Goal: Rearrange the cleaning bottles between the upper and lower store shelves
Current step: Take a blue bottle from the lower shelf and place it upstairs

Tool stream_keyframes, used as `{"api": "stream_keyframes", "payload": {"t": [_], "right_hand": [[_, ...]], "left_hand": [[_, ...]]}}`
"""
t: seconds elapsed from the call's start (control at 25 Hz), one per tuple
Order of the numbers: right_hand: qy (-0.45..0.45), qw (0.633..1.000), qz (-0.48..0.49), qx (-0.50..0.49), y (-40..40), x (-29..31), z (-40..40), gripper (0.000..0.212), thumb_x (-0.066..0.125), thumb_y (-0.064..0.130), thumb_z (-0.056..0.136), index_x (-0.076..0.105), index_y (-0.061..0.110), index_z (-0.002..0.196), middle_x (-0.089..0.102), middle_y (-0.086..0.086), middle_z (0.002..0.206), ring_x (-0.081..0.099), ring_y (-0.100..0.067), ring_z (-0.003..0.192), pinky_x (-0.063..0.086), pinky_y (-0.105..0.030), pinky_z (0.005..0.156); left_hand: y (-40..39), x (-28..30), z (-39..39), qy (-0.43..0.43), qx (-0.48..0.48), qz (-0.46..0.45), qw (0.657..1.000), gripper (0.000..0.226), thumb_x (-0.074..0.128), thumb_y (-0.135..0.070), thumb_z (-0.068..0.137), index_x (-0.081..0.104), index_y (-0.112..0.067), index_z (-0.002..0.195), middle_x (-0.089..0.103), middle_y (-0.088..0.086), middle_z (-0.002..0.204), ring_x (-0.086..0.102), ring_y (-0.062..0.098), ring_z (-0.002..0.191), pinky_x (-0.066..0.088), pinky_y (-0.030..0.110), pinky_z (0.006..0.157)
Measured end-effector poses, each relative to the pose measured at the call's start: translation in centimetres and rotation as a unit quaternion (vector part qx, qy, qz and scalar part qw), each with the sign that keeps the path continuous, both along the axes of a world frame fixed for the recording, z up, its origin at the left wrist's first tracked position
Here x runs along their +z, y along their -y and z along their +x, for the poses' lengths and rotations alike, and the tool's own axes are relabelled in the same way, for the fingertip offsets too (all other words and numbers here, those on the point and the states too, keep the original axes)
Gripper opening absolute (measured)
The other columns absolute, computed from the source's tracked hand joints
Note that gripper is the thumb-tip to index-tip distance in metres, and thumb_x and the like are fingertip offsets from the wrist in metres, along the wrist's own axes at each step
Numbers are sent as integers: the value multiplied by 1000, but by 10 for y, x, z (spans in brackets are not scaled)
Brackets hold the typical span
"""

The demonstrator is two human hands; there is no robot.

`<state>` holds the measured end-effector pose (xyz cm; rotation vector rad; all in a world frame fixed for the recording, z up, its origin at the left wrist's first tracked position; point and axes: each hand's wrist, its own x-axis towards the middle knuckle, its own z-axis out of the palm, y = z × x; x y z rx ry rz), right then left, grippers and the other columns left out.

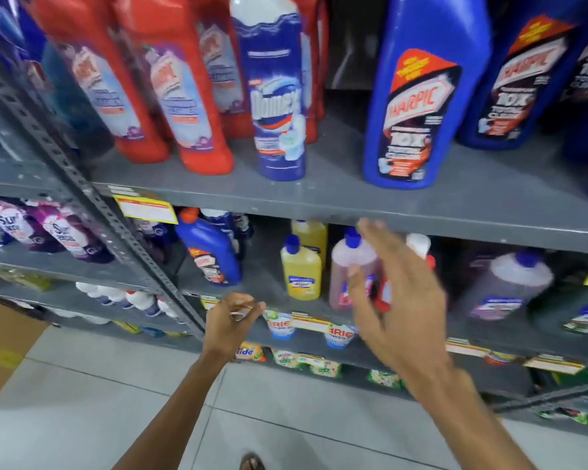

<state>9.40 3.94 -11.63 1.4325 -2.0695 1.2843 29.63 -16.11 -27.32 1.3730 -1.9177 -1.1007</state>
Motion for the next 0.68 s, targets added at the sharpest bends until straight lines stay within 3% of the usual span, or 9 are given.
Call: {"api": "stream_keyframes", "payload": {"t": [0.2, 0.28, 0.32, 0.4, 0.48, 0.6, 0.68], "right_hand": [[55, 988, 117, 84, 84, -78, 107, 59, 69, 27, 103, 52, 12, 157, 56, -1, 162, 54, -20, 150, 48, -41, 123], [93, 981, 153, 73, 111, -109, 125, 61, 65, 30, 105, 46, 13, 161, 49, -1, 167, 48, -20, 154, 42, -38, 127], [102, 978, 171, 68, 126, -125, 132, 62, 62, 30, 106, 43, 11, 162, 44, -2, 170, 45, -21, 157, 39, -37, 129], [106, 971, 205, 55, 156, -158, 136, 63, 57, 30, 109, 38, 7, 164, 37, -6, 174, 36, -24, 162, 33, -40, 133], [112, 965, 233, 39, 185, -188, 132, 62, 52, 30, 111, 35, 4, 165, 33, -9, 176, 30, -26, 165, 29, -43, 135], [118, 954, 275, 11, 216, -230, 125, 59, 47, 26, 113, 34, 2, 165, 31, -13, 176, 27, -29, 166, 26, -45, 137], [116, 949, 293, -6, 225, -253, 124, 59, 44, 27, 111, 38, -1, 162, 34, -18, 173, 32, -33, 164, 25, -45, 135]], "left_hand": [[82, -3, 74, -4, 18, 20, 1000, 20, 88, 1, 86, 69, -1, 94, 71, 7, 86, 68, -5, 72, 54, 23, 80], [105, -5, 87, -34, 25, 51, 998, 32, 86, 7, 86, 65, 2, 109, 68, 13, 99, 68, 10, 80, 57, 24, 80], [117, -8, 90, -35, 19, 54, 998, 41, 88, 3, 85, 64, 2, 119, 68, 12, 108, 68, 16, 86, 57, 16, 77], [137, -14, 88, -35, -18, 54, 998, 63, 91, -7, 84, 59, -2, 138, 68, -2, 120, 69, 1, 96, 53, 4, 77], [158, -17, 80, -52, -53, 56, 996, 77, 93, -11, 83, 52, -8, 149, 65, -13, 127, 64, -12, 109, 51, 2, 87], [184, -24, 66, -55, -95, 35, 993, 72, 95, -9, 80, 59, -15, 141, 74, -9, 131, 68, 4, 120, 52, 20, 103], [197, -31, 60, -59, -114, 32, 991, 62, 96, -5, 76, 63, -26, 124, 80, -23, 112, 72, -10, 107, 53, 10, 93]]}}
